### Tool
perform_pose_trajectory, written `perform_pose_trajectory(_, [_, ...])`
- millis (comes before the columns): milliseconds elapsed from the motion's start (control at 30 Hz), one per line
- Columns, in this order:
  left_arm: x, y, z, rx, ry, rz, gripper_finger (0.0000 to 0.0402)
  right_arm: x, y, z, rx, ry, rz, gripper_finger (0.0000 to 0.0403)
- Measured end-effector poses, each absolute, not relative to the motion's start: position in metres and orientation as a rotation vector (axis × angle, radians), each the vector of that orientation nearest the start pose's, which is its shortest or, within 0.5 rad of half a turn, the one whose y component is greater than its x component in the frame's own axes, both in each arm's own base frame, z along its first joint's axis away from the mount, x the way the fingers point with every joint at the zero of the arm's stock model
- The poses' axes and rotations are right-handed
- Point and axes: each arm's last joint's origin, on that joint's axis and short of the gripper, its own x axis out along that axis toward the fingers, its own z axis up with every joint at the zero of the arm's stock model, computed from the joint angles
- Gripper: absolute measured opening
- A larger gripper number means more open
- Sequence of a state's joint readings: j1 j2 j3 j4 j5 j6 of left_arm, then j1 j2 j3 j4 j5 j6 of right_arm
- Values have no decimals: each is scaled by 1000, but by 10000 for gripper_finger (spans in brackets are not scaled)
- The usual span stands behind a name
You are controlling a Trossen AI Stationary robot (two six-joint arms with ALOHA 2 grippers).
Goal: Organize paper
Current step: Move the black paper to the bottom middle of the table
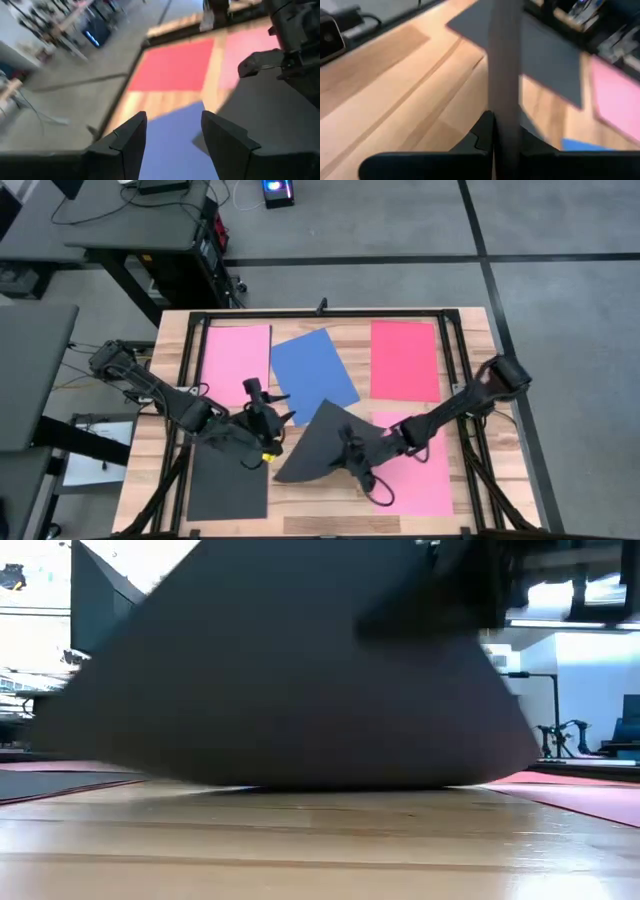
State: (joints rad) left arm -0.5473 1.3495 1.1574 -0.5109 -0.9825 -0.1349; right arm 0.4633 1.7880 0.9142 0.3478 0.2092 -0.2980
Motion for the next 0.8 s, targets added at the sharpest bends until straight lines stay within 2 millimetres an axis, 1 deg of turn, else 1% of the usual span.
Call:
perform_pose_trajectory(100, [248,-121,303,325,514,456,173,339,171,161,-467,458,342,0])
perform_pose_trajectory(200, [248,-119,288,258,550,425,172,348,186,162,-481,508,405,0])
perform_pose_trajectory(300, [248,-118,268,172,602,334,172,356,201,164,-504,567,449,0])
perform_pose_trajectory(400, [249,-120,250,71,626,198,172,359,210,162,-532,639,472,0])
perform_pose_trajectory(467, [250,-123,239,6,626,111,172,359,213,159,-550,684,482,0])
perform_pose_trajectory(567, [255,-128,223,-40,642,26,172,355,213,155,-571,733,502,0])
perform_pose_trajectory(667, [262,-134,208,-57,686,-19,172,353,211,153,-580,771,504,0])
perform_pose_trajectory(800, [275,-142,182,-59,781,-88,172,354,211,153,-571,767,511,0])
